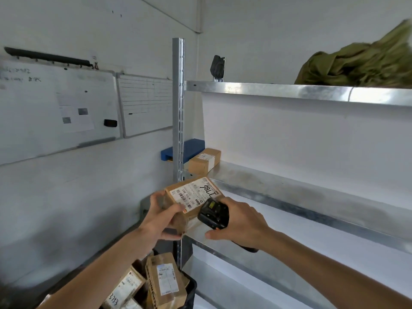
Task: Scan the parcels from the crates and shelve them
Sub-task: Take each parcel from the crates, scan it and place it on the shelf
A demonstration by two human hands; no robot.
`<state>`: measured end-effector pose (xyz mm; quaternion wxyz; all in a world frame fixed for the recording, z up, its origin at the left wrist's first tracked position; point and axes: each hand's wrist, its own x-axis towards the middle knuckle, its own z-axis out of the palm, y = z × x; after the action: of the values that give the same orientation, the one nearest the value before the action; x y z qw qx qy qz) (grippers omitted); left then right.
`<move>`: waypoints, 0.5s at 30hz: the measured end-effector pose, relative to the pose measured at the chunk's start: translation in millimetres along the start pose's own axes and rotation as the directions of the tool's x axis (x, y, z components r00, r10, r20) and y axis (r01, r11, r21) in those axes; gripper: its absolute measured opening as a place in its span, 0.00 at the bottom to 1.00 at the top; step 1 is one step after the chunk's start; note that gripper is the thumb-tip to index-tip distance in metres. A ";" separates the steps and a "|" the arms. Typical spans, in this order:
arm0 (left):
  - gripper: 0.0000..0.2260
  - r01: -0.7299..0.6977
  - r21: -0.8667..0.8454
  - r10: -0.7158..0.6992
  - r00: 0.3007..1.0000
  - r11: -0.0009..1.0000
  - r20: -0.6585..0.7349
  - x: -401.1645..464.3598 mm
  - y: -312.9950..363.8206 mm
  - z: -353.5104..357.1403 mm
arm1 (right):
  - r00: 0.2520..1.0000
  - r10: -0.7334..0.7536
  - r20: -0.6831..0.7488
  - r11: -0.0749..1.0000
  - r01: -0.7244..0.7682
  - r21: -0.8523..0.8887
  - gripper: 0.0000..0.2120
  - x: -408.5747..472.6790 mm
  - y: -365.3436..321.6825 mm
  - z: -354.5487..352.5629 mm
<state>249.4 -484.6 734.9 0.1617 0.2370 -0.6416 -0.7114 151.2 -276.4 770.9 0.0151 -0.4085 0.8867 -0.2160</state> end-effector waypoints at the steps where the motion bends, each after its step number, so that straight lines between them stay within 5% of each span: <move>1: 0.30 0.009 -0.011 -0.009 1.000 1.000 0.001 10.7 1.3 12.8 | 0.999 0.014 -0.029 1.000 -0.014 0.010 0.42 6.7 9.6 -1.9; 10: 0.23 -0.072 0.107 0.061 0.993 0.992 0.103 105.7 14.5 102.9 | 0.966 0.078 -0.247 0.997 -0.070 0.040 0.39 70.8 86.3 -32.3; 15: 0.21 -0.135 0.194 0.105 0.982 0.972 0.159 145.7 8.4 119.7 | 0.956 0.160 -0.246 0.986 -0.142 0.092 0.38 106.4 113.7 -38.6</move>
<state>61.9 -463.4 732.1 0.1313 0.1596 -0.7345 -0.6464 -9.1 -274.7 776.9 -0.0663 -0.3080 0.9015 -0.2967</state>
